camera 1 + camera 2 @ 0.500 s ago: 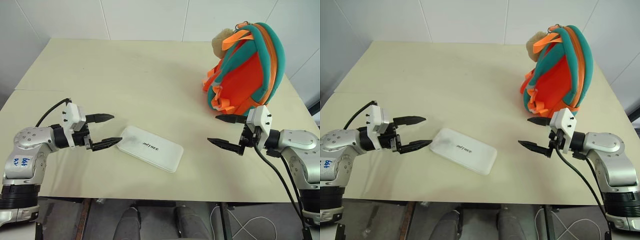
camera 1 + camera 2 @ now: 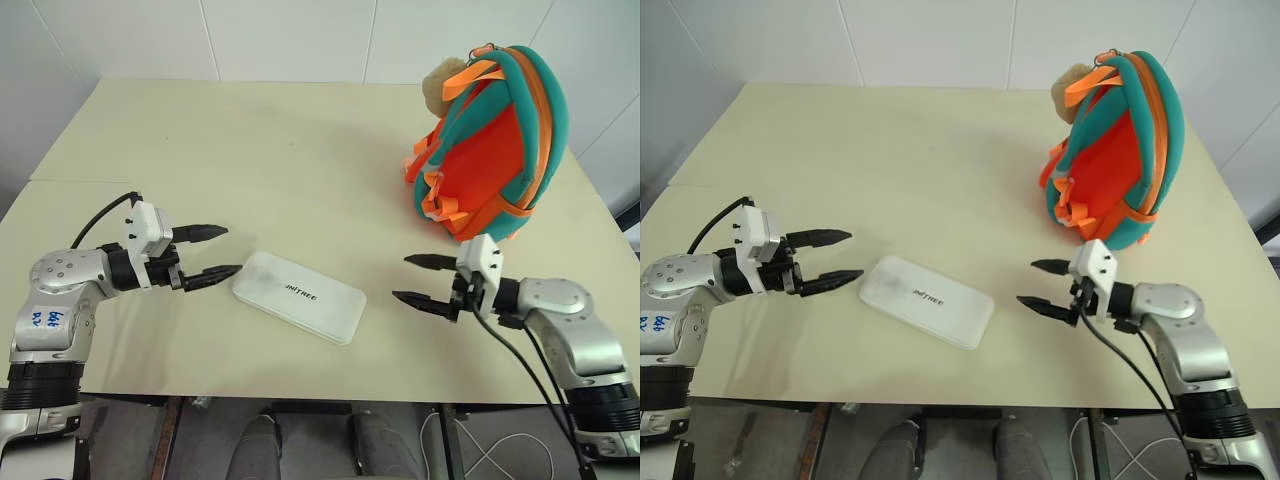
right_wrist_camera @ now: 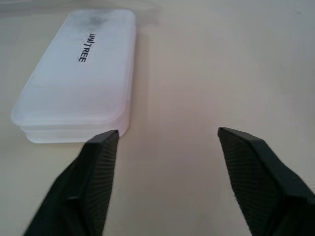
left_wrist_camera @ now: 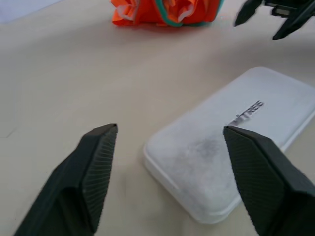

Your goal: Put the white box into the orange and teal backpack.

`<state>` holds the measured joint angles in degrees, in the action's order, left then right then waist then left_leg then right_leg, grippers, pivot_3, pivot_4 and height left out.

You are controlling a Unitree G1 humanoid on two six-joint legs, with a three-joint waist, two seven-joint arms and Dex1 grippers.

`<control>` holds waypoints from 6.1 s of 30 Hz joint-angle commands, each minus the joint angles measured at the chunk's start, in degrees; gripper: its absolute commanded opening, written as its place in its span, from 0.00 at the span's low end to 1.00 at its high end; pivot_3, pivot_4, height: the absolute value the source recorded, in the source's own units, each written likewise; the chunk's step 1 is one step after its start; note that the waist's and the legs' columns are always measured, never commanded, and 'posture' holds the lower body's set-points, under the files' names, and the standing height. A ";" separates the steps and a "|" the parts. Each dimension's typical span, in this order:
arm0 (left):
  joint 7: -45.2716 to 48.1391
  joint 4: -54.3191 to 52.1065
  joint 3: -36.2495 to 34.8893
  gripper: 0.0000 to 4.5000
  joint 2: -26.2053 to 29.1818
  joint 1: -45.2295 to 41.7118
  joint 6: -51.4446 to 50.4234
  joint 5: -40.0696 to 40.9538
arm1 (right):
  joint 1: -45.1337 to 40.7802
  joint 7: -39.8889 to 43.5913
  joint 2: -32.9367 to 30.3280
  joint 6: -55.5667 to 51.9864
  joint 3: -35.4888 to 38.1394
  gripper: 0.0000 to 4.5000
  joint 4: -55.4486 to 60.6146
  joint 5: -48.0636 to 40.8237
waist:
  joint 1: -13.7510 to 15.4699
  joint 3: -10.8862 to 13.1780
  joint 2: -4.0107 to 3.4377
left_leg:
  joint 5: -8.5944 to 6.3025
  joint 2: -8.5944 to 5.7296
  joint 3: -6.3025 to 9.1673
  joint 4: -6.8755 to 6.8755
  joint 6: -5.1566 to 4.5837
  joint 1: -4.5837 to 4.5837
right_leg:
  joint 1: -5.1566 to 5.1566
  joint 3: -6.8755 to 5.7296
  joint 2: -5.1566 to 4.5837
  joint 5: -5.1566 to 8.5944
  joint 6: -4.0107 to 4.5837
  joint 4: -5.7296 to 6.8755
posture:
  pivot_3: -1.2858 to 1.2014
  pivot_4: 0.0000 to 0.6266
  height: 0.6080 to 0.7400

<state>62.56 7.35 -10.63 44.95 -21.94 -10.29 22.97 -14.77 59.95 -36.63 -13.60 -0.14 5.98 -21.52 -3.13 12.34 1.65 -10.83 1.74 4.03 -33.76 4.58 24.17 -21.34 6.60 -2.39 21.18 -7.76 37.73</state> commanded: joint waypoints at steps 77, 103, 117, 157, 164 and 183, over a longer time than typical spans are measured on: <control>-5.07 -6.29 8.40 0.47 -7.61 2.78 -9.58 -6.03 | -1.50 -1.98 -6.31 -2.93 4.08 0.51 -5.81 3.07 | 1.39 -0.03 0.04 | 0.00 -0.05 0.09 -0.30 0.00 -0.07 | 0.26 -0.05 -0.01 -0.07 -0.11 0.06 | 0.52 0.24 1.00; -12.65 -0.20 5.06 1.00 -8.99 -10.49 -74.51 16.33 | -8.91 2.63 -8.55 -27.05 -2.51 1.00 3.09 -5.98 | 1.20 -0.02 0.01 | -0.01 -0.05 0.13 -0.27 -0.02 -0.05 | 0.21 -0.08 -0.01 -0.04 -0.09 0.03 | 0.52 0.24 1.00; -19.23 5.22 2.36 1.00 -17.47 -12.69 -82.04 17.53 | -9.99 1.76 -5.64 -25.93 -3.50 1.00 1.81 -5.57 | 1.54 -0.06 -0.01 | -0.03 -0.15 0.14 -0.36 -0.01 -0.24 | 0.59 -0.12 -0.11 -0.11 -0.20 -0.20 | 0.52 0.24 1.00; -23.89 2.42 -11.30 0.29 -13.76 -10.89 -64.09 21.80 | -38.51 -50.23 16.23 -9.30 8.04 1.00 -30.81 12.98 | -0.07 -0.01 0.05 | 0.10 -0.05 0.00 0.17 0.12 0.21 | -0.22 -0.01 -0.10 -0.23 -0.05 -0.25 | 0.52 0.24 1.00; -28.58 -2.95 -15.53 0.29 -16.37 -7.13 -63.83 24.70 | -48.76 -57.89 20.59 10.55 7.49 0.96 -54.62 17.69 | -0.42 -0.01 0.05 | 0.10 -0.04 -0.03 0.26 0.13 0.21 | -0.25 -0.03 -0.09 -0.21 -0.03 -0.25 | 0.52 0.24 1.00; -24.99 -1.44 -19.98 0.29 -10.72 -0.74 -50.40 25.54 | -26.14 -4.37 8.47 -26.21 2.61 0.00 8.03 -33.77 | -1.64 0.03 -0.01 | 0.15 0.10 0.03 0.42 0.24 0.09 | -0.22 -0.05 0.02 -0.18 -0.03 -0.11 | 0.52 0.24 1.00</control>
<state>35.73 5.36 -29.29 32.89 -23.13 -62.94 48.82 -41.11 51.94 -25.81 -31.80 2.06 5.10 -46.02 -4.77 12.37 1.63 -10.69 1.83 4.06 -33.33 4.80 24.25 -21.57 6.54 -2.38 21.01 -7.77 37.60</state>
